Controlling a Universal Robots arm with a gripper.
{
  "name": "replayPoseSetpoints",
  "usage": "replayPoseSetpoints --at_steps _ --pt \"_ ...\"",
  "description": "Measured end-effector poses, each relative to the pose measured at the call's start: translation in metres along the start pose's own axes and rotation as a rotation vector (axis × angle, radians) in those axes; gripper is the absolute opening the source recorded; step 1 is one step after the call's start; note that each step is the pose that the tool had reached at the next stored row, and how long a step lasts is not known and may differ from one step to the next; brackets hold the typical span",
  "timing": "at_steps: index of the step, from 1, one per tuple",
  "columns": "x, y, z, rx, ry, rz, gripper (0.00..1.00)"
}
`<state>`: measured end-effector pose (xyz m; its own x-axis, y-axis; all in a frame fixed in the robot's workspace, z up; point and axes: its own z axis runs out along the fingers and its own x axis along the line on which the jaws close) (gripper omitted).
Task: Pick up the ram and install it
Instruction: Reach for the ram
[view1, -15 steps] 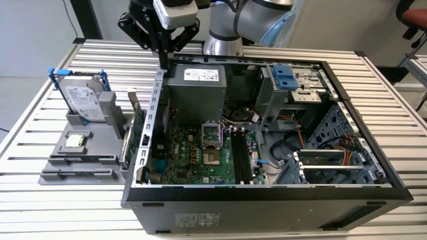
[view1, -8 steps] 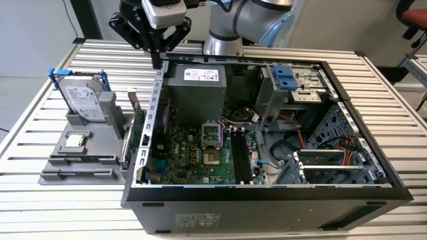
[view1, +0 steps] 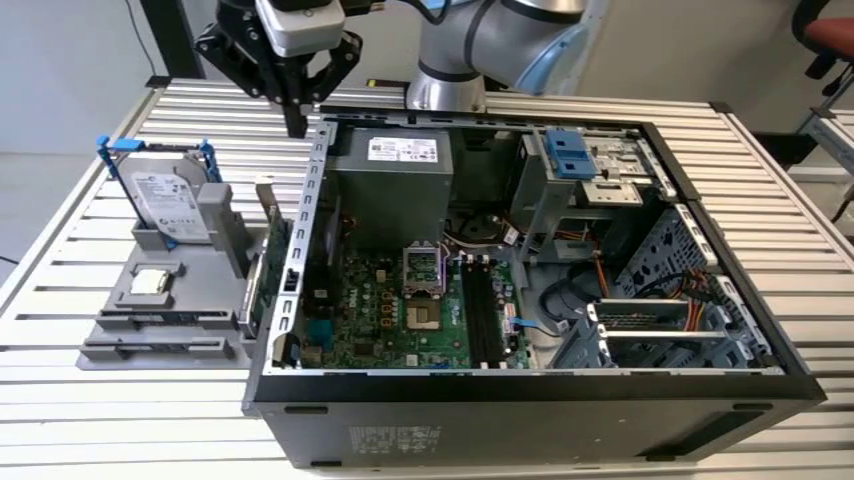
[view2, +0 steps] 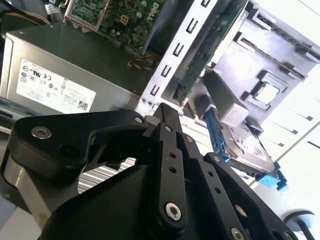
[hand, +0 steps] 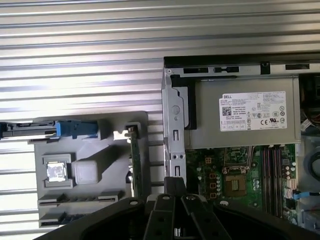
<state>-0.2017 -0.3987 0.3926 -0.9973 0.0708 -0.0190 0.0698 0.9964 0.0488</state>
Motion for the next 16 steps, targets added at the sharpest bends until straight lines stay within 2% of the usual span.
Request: replayPoseSetpoints --at_steps 7,16 --pt "0.0122 -0.0008 -0.0003 0.0001 0.0001 0.000 0.00" --pt "0.0234 -0.0016 -0.0005 0.0000 0.0000 0.000 0.00"
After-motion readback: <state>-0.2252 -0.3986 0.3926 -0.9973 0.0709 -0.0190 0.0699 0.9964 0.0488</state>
